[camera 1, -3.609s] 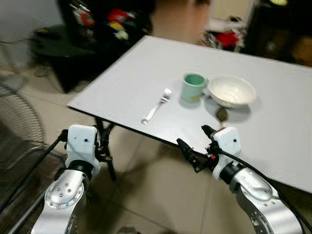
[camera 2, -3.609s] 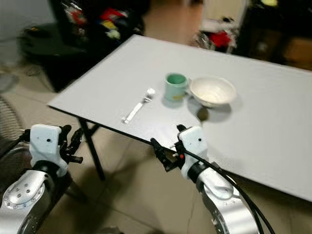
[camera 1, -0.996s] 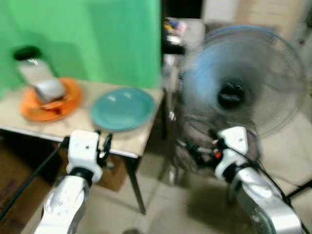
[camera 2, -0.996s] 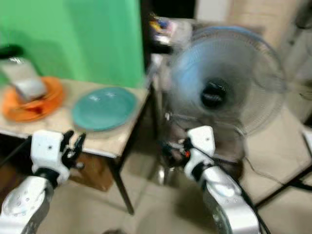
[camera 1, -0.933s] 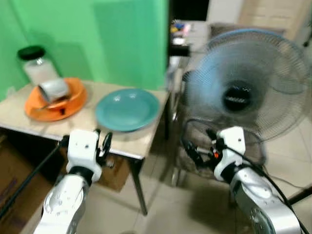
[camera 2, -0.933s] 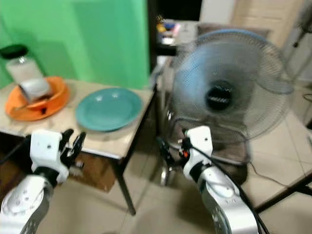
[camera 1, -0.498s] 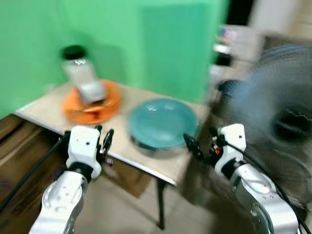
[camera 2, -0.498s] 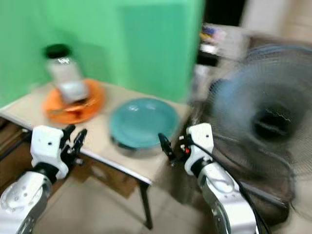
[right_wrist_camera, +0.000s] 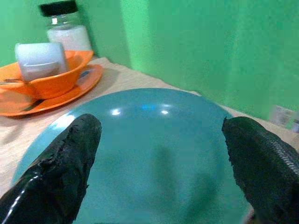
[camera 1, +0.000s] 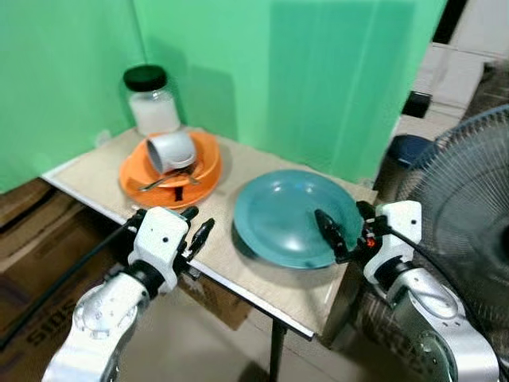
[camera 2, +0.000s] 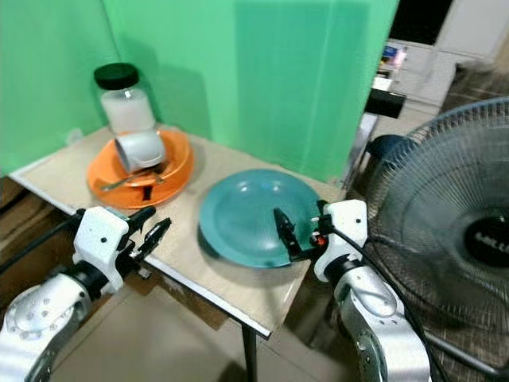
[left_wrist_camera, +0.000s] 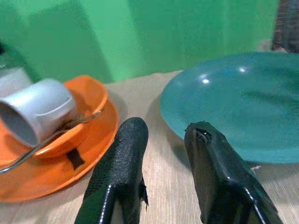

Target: Setting the table

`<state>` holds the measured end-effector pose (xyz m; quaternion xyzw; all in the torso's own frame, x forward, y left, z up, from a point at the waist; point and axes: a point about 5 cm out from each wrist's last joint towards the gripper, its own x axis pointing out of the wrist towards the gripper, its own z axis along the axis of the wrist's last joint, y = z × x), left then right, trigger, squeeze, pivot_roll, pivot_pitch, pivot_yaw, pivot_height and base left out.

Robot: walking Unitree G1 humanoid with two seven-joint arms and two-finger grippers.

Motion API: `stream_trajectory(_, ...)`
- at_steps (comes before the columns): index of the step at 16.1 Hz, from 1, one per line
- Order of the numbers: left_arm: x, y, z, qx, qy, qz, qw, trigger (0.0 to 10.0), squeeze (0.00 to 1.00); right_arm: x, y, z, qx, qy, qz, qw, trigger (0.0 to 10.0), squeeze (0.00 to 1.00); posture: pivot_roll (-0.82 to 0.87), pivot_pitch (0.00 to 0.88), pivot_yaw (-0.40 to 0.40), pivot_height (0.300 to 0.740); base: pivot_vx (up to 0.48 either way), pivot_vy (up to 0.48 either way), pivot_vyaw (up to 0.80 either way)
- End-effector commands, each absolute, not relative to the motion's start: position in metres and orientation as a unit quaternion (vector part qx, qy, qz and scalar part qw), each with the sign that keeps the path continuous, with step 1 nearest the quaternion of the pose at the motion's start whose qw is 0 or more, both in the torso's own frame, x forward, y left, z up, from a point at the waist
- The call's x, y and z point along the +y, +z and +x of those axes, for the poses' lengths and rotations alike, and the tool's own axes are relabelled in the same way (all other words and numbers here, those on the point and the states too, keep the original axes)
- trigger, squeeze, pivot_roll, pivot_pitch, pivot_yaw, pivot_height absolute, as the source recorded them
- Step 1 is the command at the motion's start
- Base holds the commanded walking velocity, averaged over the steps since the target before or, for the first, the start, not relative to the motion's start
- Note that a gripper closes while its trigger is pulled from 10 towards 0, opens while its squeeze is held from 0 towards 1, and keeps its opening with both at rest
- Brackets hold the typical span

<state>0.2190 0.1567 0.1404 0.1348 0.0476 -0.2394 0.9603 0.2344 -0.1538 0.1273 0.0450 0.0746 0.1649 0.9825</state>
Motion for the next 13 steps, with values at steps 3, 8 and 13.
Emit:
stream_trajectory(3,0.153,0.127,0.245,0.055,-0.298,0.152,0.941,10.0,0.00,-0.163,0.137,0.241,0.049,0.155,0.045,0.986,10.0,0.00,0.06,0.000,0.018,0.740,0.000,0.000,0.00)
stream_trajectory(8,0.123,0.124,0.293,0.024,-0.396,0.154,0.905,10.0,0.00,-0.173,0.143,0.242,0.047,0.145,0.033,0.988,10.0,0.00,0.01,0.000,0.029,0.740,0.000,0.000,0.00)
stream_trajectory(13,0.112,0.092,0.299,0.081,-0.437,0.162,0.881,10.0,1.00,-0.181,0.145,0.236,0.046,0.121,0.026,0.991,10.0,0.00,-0.03,0.000,0.065,0.740,0.000,0.000,0.00)
